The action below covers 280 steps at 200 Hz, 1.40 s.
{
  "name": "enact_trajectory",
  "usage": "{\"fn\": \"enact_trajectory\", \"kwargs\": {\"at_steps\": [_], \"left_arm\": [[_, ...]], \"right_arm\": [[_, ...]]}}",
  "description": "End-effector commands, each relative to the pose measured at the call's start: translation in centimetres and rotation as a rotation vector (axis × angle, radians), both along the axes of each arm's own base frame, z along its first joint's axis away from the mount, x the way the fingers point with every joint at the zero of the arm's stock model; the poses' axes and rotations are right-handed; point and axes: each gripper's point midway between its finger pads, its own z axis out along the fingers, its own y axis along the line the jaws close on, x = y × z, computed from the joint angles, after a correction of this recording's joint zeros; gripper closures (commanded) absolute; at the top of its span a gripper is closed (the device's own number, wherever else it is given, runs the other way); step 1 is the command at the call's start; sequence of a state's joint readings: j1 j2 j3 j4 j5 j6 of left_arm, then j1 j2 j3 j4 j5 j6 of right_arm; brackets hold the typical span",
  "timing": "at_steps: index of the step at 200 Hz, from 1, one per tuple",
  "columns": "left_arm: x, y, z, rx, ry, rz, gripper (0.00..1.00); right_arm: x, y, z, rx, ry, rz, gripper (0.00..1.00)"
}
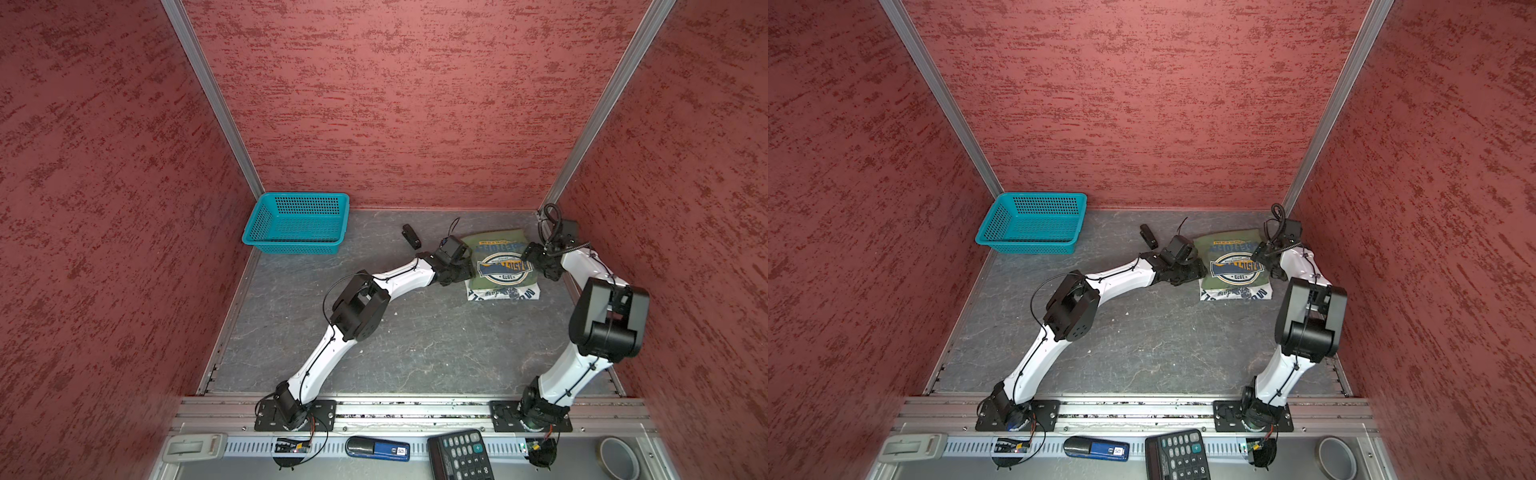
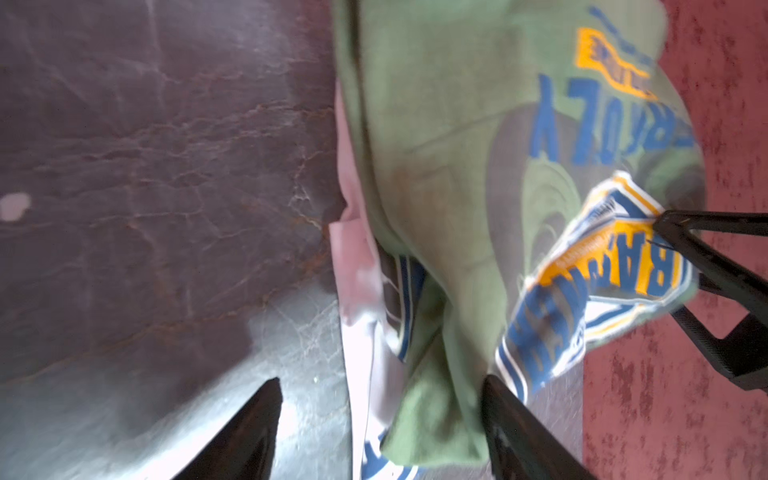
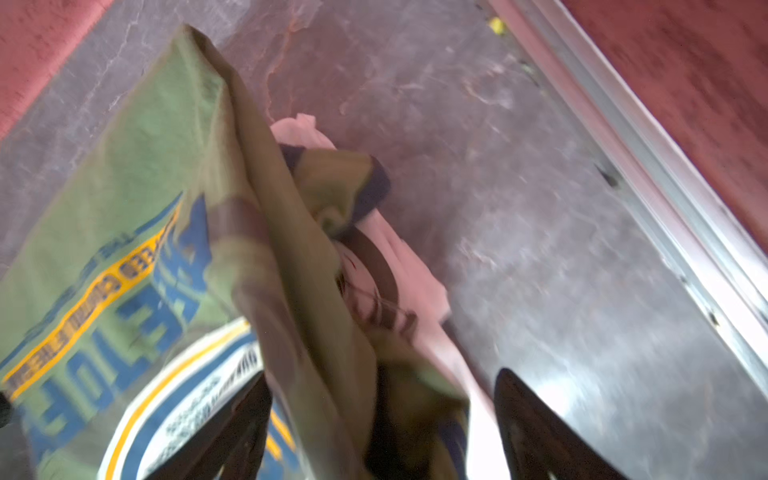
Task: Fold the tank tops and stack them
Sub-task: 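Lower the green bundle onto the white tank top with both grippers, then open the left gripper and draw it back while the right gripper presses the stack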
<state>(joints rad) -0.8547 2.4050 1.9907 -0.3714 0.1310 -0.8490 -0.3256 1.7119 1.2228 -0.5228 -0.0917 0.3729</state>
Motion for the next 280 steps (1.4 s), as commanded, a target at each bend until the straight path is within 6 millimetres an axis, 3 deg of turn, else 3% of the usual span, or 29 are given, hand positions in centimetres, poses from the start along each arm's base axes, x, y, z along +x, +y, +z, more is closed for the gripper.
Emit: {"fn": "enact_trajectory", "kwargs": {"at_steps": [1, 32, 58, 103, 136, 158, 179, 193, 205, 211, 218, 242, 280], "left_arm": [[-1.7, -1.7, 2.4, -0.036, -0.078, -0.082, 0.19], [-2.0, -2.6, 1.2, -0.051, -0.069, -0.102, 0.18], [-1.6, -3.3, -0.1, -0.025, -0.053, -0.111, 0.26], [-2.1, -4.0, -1.6, -0.019, 0.001, -0.119, 0.55], [-3.2, -3.6, -0.4, -0.017, 0.01, -0.114, 0.7], [-3.7, -2.9, 1.2, -0.029, 0.002, -0.103, 0.7], [-4.0, -2.1, 3.7, -0.033, -0.035, -0.105, 0.63], [-4.2, -0.8, 5.7, -0.027, -0.075, -0.093, 0.54], [-4.6, 0.6, 7.3, -0.024, -0.118, -0.086, 0.44], [-4.9, 1.5, 7.6, -0.011, -0.135, -0.081, 0.41], [-5.2, 2.6, 8.8, -0.011, -0.17, -0.074, 0.37], [-6.5, 7.6, 9.5, 0.058, -0.239, -0.034, 0.28], [-8.2, 15.8, 10.1, 0.143, -0.316, 0.054, 0.2]], "right_arm": [[-0.6, 0.4, 0.7, 0.076, -0.098, -0.036, 0.15], [-1.1, 1.0, -0.7, 0.106, -0.099, -0.034, 0.15], [-0.9, 1.0, -2.3, 0.129, -0.073, -0.044, 0.19], [-1.6, -0.2, -3.7, 0.09, -0.01, -0.1, 0.36], [-2.6, -1.1, -3.0, 0.041, 0.004, -0.152, 0.38], [-3.2, -1.7, -1.4, 0.001, -0.022, -0.178, 0.26], [-3.3, -1.0, 1.2, -0.014, -0.088, -0.154, 0.2], [-3.5, 0.1, 2.8, -0.037, -0.118, -0.117, 0.14], [-3.2, 1.9, 3.3, -0.058, -0.12, -0.064, 0.02], [-3.2, 3.0, 4.6, -0.074, -0.145, -0.034, 0.01], [-2.9, 4.5, 4.9, -0.089, -0.145, 0.012, 0.01], [-1.7, 9.3, 5.4, -0.138, -0.129, 0.147, 0.01], [0.7, 15.6, 1.2, -0.191, -0.011, 0.322, 0.01]]}}
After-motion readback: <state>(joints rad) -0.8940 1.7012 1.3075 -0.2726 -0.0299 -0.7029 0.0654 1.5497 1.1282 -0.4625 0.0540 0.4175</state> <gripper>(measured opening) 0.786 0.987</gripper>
